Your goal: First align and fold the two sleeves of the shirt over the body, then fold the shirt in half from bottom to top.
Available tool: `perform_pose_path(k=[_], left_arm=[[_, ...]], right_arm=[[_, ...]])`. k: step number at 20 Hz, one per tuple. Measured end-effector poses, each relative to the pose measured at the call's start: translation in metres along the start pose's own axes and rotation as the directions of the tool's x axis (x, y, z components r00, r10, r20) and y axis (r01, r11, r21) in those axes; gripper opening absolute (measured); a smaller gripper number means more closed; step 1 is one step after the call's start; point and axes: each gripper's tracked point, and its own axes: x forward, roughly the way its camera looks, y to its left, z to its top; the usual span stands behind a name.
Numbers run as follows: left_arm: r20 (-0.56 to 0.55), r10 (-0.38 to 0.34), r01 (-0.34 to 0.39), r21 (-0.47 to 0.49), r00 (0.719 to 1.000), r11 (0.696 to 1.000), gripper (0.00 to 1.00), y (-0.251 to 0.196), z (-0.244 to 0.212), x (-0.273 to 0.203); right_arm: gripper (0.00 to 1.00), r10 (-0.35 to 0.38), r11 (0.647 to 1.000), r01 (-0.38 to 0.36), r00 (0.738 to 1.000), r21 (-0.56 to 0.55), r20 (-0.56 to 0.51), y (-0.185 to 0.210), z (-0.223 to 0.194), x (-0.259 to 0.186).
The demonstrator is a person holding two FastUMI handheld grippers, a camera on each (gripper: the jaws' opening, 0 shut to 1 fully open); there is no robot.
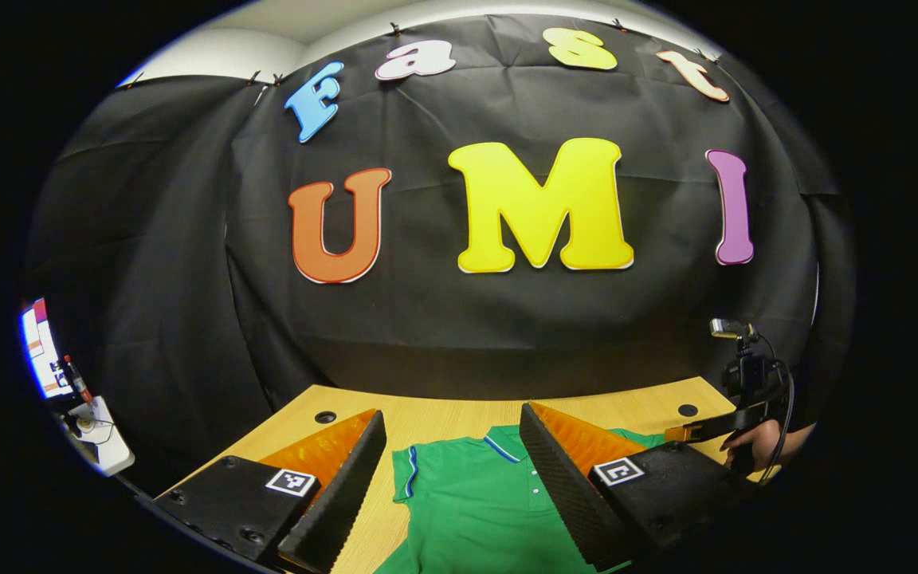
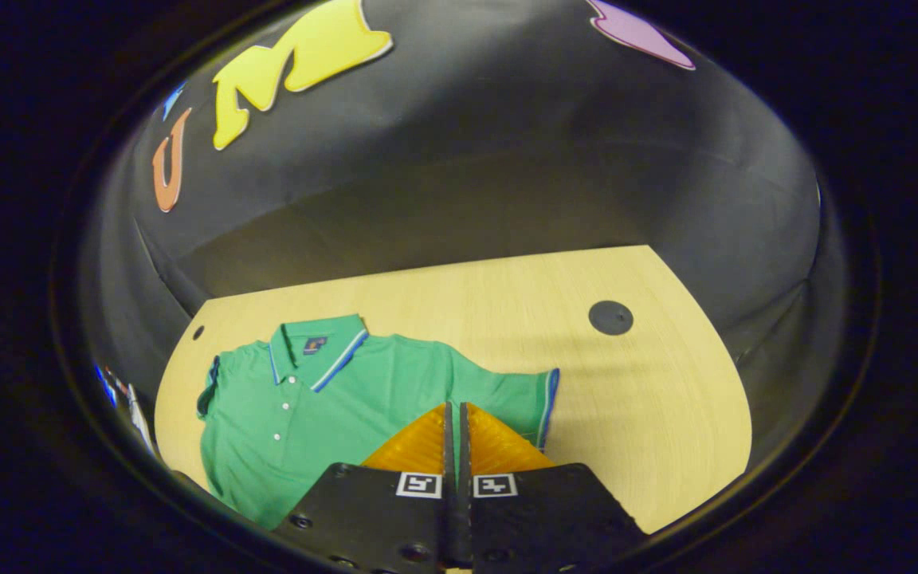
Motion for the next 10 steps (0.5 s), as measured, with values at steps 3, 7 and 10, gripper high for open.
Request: perform_pose_path(k=[3, 7, 10], left_arm=[[0.009, 0.005, -0.005, -0.004, 1.0, 1.0, 1.0, 0.016, 0.0, -0.001], [-0.003, 0.023, -0.023, -0.008, 1.0, 1.0, 1.0, 0.035, -0.01, 0.006], [-0.019, 0.031, -0.031, -0.015, 0.999, 0.999, 1.0, 0.038, -0.014, 0.008]], right_arm=[[0.01, -0.085, 0.996, 0.085, 0.996, 0.002, -0.001, -0.021, -0.001, -0.005], [0.42, -0.139, 0.99, 0.138, 0.99, -0.012, -0.04, -0.05, -0.016, 0.016], [0.52, -0.153, 0.988, 0.151, 0.984, -0.027, -0.094, -0.06, -0.034, 0.035]])
